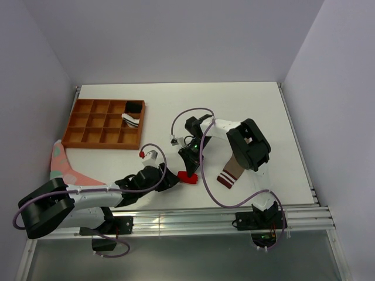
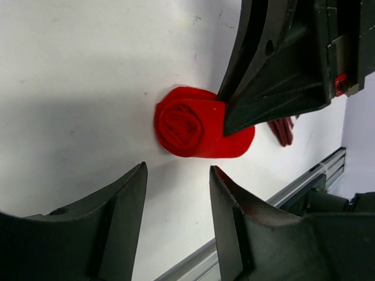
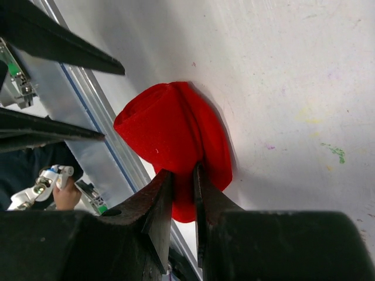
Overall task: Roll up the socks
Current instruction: Pick up the sock at the center of the board.
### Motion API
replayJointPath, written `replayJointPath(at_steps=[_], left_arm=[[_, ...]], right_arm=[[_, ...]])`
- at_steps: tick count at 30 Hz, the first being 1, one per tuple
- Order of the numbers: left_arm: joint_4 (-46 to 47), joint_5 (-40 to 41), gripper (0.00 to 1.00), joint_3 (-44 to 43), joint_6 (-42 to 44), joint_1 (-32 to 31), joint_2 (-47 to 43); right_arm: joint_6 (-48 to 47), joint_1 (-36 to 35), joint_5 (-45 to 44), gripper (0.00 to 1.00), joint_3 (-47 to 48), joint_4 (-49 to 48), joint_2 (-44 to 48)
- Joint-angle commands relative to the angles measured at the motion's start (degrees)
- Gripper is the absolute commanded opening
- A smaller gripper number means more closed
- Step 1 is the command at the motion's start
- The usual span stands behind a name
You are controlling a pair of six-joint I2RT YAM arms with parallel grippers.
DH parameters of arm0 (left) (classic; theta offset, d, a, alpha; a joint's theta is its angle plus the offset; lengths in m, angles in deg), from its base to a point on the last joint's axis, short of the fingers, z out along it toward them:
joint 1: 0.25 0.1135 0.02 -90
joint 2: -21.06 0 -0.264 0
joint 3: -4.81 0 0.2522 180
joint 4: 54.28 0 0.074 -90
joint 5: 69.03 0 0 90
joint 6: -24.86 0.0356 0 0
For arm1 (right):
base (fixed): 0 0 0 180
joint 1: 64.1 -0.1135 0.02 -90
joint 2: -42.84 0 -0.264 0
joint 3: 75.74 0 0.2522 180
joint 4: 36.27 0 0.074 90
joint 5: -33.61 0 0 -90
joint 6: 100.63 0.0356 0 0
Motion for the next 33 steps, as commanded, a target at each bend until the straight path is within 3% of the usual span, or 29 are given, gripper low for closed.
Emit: replayJointPath(at_steps=[1,15,25,33], left_arm=[[7.30,7.01,0.52,1.48,-8.34,-2.81,0.96],[11.52,21.08,0.54,-0.10,-24.34,-12.12,9.75],[16.54,25.22,0.55,2.01,-32.00,-13.63,15.11],[20.93,26.63,0.55,2.71,-33.93,-13.63,18.19]], right_arm=[[1.36,-0.39,-7.35,0.15,0.06,-5.62,-1.91],[10.94,0.31,-4.19,0.12,-5.04,-10.54,0.11],[15.86,2.77,5.39,0.10,-6.89,-10.45,-0.77],[12.97,3.12,16.46,0.10,-5.92,-6.42,-2.26]])
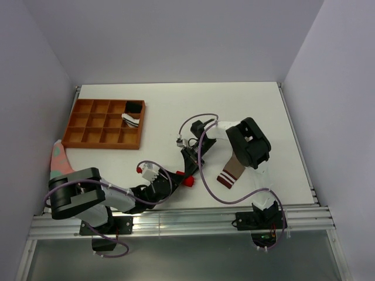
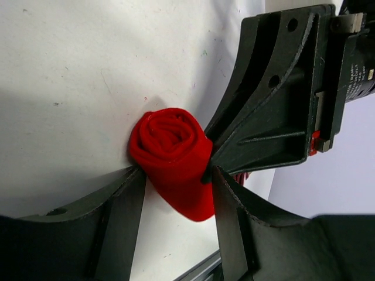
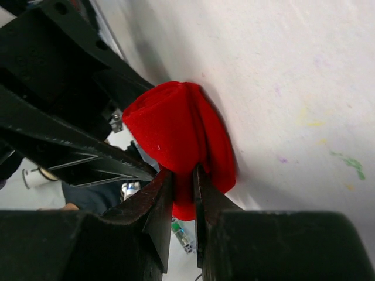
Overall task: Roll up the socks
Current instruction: Pick up the sock at the center of the board.
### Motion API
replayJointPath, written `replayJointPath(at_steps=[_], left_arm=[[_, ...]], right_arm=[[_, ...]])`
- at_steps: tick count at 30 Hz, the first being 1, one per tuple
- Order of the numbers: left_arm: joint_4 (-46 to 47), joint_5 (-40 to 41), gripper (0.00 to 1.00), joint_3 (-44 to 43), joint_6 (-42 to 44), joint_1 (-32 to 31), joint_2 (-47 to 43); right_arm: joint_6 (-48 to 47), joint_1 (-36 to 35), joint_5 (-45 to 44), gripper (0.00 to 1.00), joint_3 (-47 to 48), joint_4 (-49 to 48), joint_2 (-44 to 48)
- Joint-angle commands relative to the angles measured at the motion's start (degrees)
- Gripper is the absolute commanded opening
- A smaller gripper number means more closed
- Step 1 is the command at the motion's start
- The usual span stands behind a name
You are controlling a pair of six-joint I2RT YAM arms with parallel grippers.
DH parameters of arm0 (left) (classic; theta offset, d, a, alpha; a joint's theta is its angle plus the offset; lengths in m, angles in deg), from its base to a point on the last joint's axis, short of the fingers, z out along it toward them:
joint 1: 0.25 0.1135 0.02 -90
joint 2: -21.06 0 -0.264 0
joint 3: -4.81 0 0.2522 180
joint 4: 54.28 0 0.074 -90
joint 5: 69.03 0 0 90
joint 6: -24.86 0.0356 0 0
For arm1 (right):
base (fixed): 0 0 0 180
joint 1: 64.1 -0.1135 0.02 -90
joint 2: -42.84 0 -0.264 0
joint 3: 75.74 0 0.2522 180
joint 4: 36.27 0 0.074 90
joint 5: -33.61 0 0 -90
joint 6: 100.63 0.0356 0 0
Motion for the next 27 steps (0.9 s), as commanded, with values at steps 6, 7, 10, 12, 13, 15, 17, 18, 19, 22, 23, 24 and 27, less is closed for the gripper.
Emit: replayJointPath(at_steps=[6,7,10,12,13,15,17,18,19,22,23,24,27], left_arm=[[2.66,4.40,0.55,0.31,-2.52,-0.23,0.45],[1.95,4.67,0.55,-0.04,-2.09,-0.31,0.01],[0.19,5.73,0.55,-0.92,-1.56,-0.31,-2.10],[-1.65,6.17,0.55,-1.62,-1.47,-0.31,-3.51],[-1.75,6.60,0.55,-1.80,-1.21,-0.31,-3.86],[-2.71,6.78,0.55,-2.33,-0.85,-0.31,-4.57],[-3.24,6.96,0.55,-2.86,-1.03,-0.31,-4.74],[-3.33,7.05,0.55,-3.03,-1.20,-0.31,-4.83],[-3.24,7.13,0.55,-2.86,-1.81,-0.31,-4.83],[-2.28,7.40,0.56,-2.42,-2.87,-0.31,-4.92],[-2.28,7.40,0.56,-2.77,-2.79,-0.31,-4.92],[-2.36,7.49,0.56,-3.12,-2.61,-0.31,-5.09],[-3.77,7.49,0.56,-4.17,-3.23,-0.31,-5.18]], right_arm=[[-7.23,0.19,11.50,0.10,2.63,7.38,-1.11],[-9.06,0.19,12.29,0.10,3.42,8.52,-0.93],[-9.96,0.19,14.14,0.10,3.34,10.56,0.56],[-9.96,0.19,14.49,0.10,3.17,10.38,1.53],[-10.83,0.19,14.93,0.10,3.25,10.99,1.71],[-11.80,0.19,15.98,0.10,3.60,12.57,1.80],[-13.56,0.02,16.60,0.10,4.66,14.24,1.80],[-14.26,0.02,17.82,0.10,4.92,15.03,1.80],[-17.23,0.02,18.35,0.10,5.97,16.35,1.80],[-21.55,-0.25,19.67,0.10,7.47,21.88,2.15],[-21.91,-0.33,19.68,0.10,7.56,22.07,2.41],[-21.83,-0.33,19.68,0.10,7.56,21.90,3.11],[-22.96,-0.33,20.55,0.10,7.56,22.68,3.99]])
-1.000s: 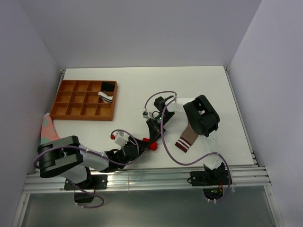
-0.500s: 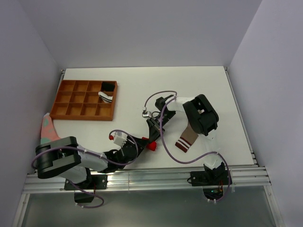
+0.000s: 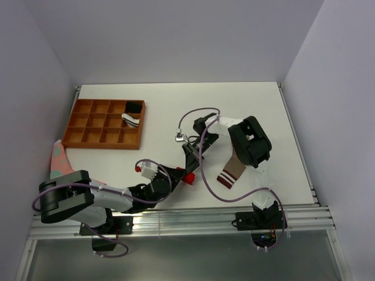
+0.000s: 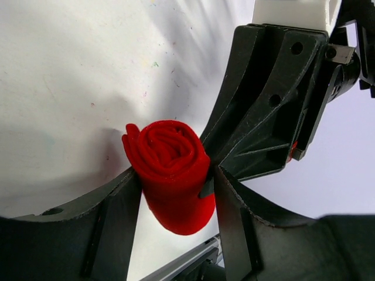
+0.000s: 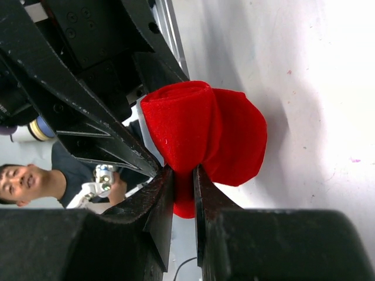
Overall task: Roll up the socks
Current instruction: Pick up the sock at the center of the board.
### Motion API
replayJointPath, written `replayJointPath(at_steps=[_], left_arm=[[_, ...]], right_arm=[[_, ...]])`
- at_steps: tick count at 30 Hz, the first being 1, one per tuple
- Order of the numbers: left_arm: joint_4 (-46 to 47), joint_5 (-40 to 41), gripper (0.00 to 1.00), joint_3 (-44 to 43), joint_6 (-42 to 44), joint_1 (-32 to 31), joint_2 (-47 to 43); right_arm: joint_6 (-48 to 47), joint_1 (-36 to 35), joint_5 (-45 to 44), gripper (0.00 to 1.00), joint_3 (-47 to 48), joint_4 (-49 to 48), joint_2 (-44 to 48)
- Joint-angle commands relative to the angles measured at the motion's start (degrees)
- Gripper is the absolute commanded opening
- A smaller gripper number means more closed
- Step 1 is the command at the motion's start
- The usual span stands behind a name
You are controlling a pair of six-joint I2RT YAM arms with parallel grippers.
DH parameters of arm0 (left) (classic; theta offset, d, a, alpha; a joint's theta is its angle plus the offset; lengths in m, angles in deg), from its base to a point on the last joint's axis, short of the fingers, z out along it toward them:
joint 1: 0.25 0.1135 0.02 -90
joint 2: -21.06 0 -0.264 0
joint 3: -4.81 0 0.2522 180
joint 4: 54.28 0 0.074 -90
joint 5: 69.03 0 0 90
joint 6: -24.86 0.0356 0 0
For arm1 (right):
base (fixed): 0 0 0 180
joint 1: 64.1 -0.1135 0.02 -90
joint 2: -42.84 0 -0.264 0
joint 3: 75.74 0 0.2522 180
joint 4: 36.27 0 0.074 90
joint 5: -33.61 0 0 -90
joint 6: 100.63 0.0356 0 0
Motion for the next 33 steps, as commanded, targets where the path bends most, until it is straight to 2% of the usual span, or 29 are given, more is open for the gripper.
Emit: replayJointPath(at_steps=[1,5,16,26,33], left_arm=[[-2.30,2.70,0.56,-2.52,-2.15,0.32,-0.16],[-2.12,3.23,0.57,-2.51,-2.95,0.32,-0.77],[-4.15,4.01,0.58,-2.78,-5.05,0.58,-2.44],[-6.00,6.65,0.58,-0.76,-6.38,0.67,-5.60],[-9.16,8.06,0.59,-0.76,-3.66,2.60,-11.22]], right_arm=[[-5.56,-1.60,10.92,0.10,2.62,9.55,4.69],[-11.64,-1.52,12.59,0.09,4.82,16.74,4.87],[-12.18,-1.43,13.64,0.08,5.44,16.85,8.73],[-1.02,-1.43,11.45,0.07,4.91,7.19,12.95],[11.79,-1.95,8.29,0.06,4.38,-2.74,16.03]])
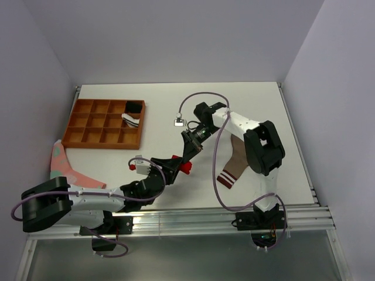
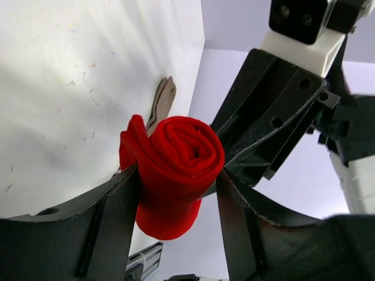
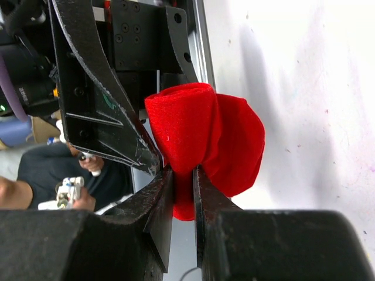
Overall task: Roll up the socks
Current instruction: Pick up the sock at the center of the board.
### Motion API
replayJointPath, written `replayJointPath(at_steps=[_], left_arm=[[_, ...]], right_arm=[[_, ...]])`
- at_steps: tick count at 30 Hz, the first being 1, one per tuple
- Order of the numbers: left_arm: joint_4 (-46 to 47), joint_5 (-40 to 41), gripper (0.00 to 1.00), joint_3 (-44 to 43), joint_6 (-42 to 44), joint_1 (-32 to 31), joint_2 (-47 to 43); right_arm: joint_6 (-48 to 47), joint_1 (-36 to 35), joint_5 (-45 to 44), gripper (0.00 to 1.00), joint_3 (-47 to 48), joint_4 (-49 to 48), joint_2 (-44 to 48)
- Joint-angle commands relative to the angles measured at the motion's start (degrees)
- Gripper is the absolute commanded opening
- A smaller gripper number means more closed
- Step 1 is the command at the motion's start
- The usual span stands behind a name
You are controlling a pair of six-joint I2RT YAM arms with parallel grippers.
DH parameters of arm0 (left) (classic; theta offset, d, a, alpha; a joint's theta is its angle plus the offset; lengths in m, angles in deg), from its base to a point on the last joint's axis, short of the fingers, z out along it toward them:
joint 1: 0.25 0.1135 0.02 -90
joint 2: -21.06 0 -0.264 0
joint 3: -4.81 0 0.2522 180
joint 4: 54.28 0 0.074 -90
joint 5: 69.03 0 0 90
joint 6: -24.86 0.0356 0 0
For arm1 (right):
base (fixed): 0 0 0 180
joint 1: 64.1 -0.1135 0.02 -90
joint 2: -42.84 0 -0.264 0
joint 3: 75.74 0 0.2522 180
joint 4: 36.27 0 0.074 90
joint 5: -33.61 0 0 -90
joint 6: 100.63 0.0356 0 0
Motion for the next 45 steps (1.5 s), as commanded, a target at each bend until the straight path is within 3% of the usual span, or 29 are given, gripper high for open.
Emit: replayJointPath(at_steps=[1,5,18,22,26,28,29,30,31,32,36,40,45], left_arm=[[-7.50,3.45,0.59,0.55,2.03,2.21,-2.42],[-7.06,2.57,0.59,1.52,4.05,5.10,-5.50],[-2.93,-0.59,0.55,1.78,10.90,8.28,-7.97],[-2.67,-1.29,0.45,1.78,12.14,8.72,-8.93],[-1.44,-2.61,0.29,1.78,13.28,9.51,-8.93],[-0.65,-3.66,0.15,1.70,14.24,10.03,-8.67],[-0.21,-4.02,0.09,1.70,14.94,10.21,-8.58],[0.32,-4.46,0.00,1.78,15.39,10.39,-8.41],[1.80,-5.42,0.00,2.13,15.83,10.91,-8.41],[2.34,-5.77,0.00,2.40,16.09,11.18,-8.58],[6.38,-7.45,0.00,4.77,17.58,12.76,-10.42],[15.05,-9.81,0.00,7.31,23.63,14.51,-12.97],[25.96,-12.97,0.00,7.59,32.78,16.27,-14.91]], right_arm=[[10.04,-2.61,6.30,0.06,0.88,-4.51,5.95],[18.04,-3.31,2.52,0.04,-0.52,-12.52,9.73],[22.70,-6.65,-0.39,0.03,1.94,-14.90,8.68],[22.97,-7.44,-1.09,0.03,2.20,-15.26,8.33],[23.15,-8.23,-1.97,0.03,2.20,-15.61,7.98],[22.80,-8.59,-3.64,0.04,2.90,-14.73,7.72],[22.28,-8.76,-4.34,0.07,3.51,-14.21,7.63],[22.18,-8.85,-4.95,0.16,3.87,-13.77,7.63],[22.10,-8.94,-7.13,0.23,4.31,-13.15,7.98],[22.01,-8.85,-8.11,0.37,5.27,-12.71,8.15],[22.27,-6.92,-8.48,0.56,8.34,-9.99,7.98],[22.53,-2.01,-4.71,0.67,9.85,-9.37,7.63],[21.74,-1.38,-1.63,0.71,11.87,-7.17,5.87]])
